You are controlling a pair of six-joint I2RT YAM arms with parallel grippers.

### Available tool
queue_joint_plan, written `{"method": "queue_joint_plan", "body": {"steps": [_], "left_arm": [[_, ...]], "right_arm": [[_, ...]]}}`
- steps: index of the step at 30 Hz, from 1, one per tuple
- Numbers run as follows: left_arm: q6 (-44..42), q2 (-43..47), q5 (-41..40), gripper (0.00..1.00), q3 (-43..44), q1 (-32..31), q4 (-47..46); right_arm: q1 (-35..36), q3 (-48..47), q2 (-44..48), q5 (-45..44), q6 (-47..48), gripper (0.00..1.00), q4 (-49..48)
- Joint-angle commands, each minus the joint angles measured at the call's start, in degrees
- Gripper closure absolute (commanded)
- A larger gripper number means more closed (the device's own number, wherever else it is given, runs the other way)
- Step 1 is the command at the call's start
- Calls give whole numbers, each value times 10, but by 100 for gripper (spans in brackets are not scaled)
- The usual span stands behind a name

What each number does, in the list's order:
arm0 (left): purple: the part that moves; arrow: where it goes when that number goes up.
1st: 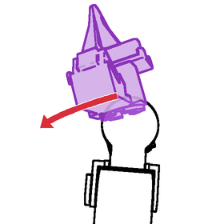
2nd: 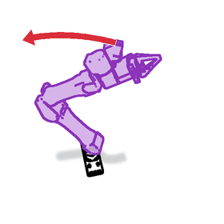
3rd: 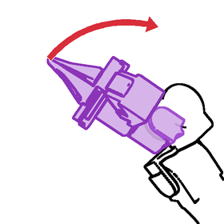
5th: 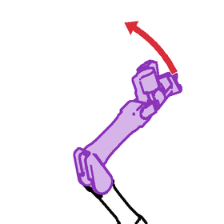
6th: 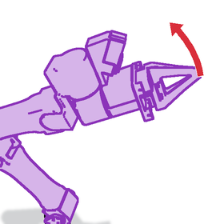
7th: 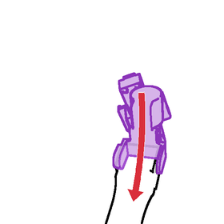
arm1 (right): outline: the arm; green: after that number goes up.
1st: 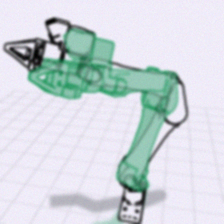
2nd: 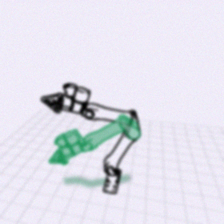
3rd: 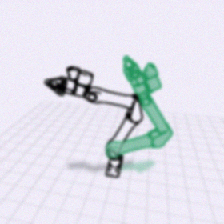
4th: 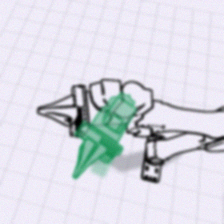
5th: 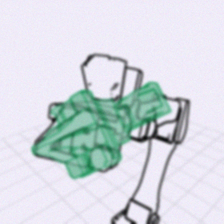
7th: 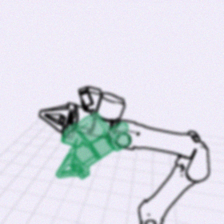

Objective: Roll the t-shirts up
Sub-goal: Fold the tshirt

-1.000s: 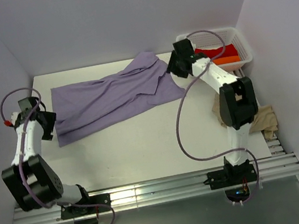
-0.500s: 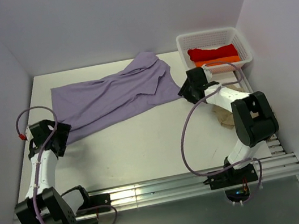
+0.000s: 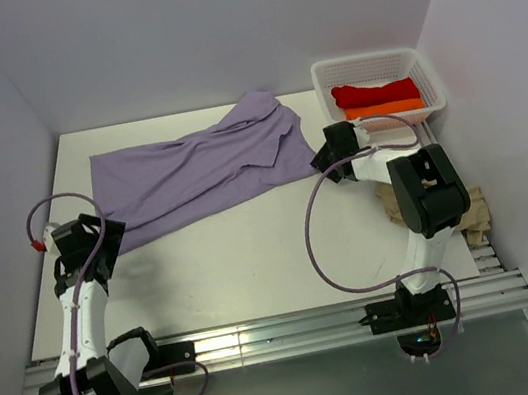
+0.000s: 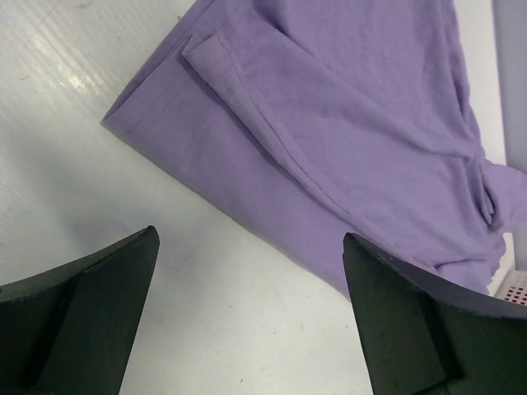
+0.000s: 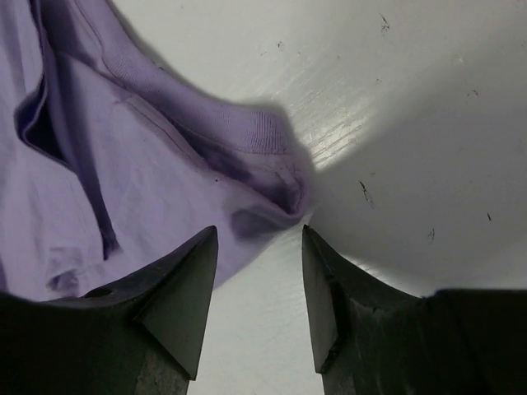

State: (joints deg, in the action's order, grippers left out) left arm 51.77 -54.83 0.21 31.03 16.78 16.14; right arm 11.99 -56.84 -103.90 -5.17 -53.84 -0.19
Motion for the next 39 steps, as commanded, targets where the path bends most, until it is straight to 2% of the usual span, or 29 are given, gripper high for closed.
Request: {"method": "queue_joint_plan", "body": {"steps": [1, 3, 6, 10, 13, 14, 15, 16, 19, 23, 25, 35, 36, 38, 39], "left_arm": [[-4, 43, 1, 0, -10, 1, -21], [2, 55, -21, 1, -14, 2, -16], [2, 60, -20, 1, -19, 3, -16], [-15, 52, -7, 1, -16, 4, -15], [-18, 43, -10, 1, -9, 4, -4], [-18, 36, -7, 1, -8, 4, -1], [-21, 31, -6, 1, -8, 3, -1], [-22, 28, -6, 1, -11, 4, -1], [-18, 7, 11, 8, -21, 3, -10], [-14, -19, 21, 11, -31, 4, -17], [-11, -31, 22, 19, -38, 4, -29], [14, -81, 19, 37, -55, 4, -69], [17, -84, 18, 42, -58, 4, -79], [19, -92, 8, 45, -58, 4, -85], [23, -95, 4, 50, -59, 4, -92]], "right_arm": [[-1, -8, -4, -28, -35, 48, -32], [-2, -18, -10, -37, -42, 51, -27], [5, -51, -25, -56, -41, 51, 23], [18, -66, -32, -84, -42, 52, 41], [23, -72, -34, -91, -44, 64, 48], [24, -74, -34, -90, -44, 84, 48], [23, -74, -32, -92, -45, 94, 55], [23, -71, -23, -96, -48, 100, 55], [23, -39, 15, -122, -50, 100, 48], [22, -17, 57, -160, -54, 100, 60], [21, -10, 69, -172, -63, 100, 67], [12, 57, 108, -158, -115, 100, 34], [12, 59, 108, -153, -115, 100, 32], [12, 56, 105, -146, -115, 100, 33], [13, 56, 105, -140, -115, 100, 33]]}}
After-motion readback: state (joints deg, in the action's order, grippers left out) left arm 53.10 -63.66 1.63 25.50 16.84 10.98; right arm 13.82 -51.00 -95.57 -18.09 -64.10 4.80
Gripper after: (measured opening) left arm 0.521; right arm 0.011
